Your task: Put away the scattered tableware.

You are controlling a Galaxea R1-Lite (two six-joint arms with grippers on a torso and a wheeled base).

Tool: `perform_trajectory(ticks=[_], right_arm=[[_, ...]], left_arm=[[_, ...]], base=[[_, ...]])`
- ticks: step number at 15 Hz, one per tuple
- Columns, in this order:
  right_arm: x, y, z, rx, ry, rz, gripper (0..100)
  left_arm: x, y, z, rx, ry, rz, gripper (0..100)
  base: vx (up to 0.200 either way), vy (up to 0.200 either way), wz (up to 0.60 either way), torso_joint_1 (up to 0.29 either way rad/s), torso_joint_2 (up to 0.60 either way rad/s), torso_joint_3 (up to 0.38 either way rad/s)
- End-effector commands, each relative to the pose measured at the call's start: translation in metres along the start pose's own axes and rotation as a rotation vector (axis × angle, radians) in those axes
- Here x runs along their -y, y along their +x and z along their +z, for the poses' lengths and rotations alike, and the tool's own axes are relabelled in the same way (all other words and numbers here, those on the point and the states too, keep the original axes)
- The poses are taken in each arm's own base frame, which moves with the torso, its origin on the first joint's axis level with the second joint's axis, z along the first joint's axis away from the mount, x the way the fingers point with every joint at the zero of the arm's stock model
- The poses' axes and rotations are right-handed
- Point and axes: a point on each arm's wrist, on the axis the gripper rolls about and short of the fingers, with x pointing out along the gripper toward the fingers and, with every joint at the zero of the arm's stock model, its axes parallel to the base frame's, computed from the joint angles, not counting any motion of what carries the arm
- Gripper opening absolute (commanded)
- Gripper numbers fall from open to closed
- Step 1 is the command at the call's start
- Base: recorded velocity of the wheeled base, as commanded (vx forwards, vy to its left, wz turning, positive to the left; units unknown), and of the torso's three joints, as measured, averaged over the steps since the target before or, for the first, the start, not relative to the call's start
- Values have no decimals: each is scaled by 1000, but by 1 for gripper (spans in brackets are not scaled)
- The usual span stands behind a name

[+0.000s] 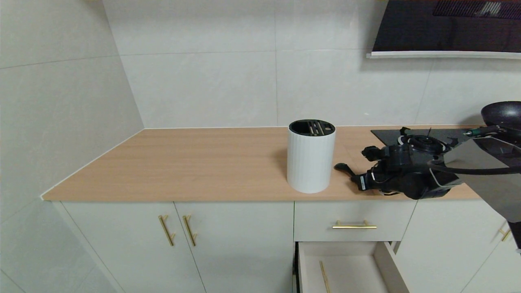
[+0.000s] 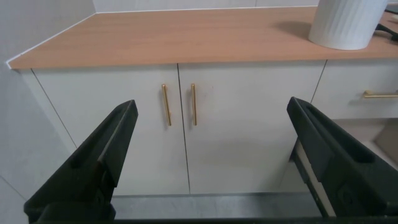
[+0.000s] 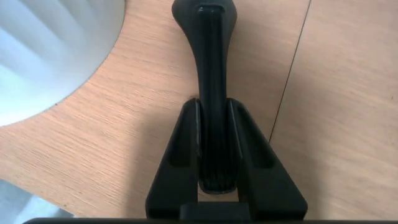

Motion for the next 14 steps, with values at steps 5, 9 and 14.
perform_trajectory(ticks=[5, 9, 14], right_arm=[[-42, -77, 47, 4, 116, -71, 0], [-73, -153, 49, -34, 125, -92, 0], [-100, -217, 5, -107, 103, -44, 0]], left_arm=[[0, 0, 0, 0, 0, 0, 100], [0, 0, 0, 0, 0, 0, 100], [0, 0, 0, 0, 0, 0, 100]], base=[[0, 0, 0, 0, 0, 0], [0, 0, 0, 0, 0, 0], [0, 0, 0, 0, 0, 0]])
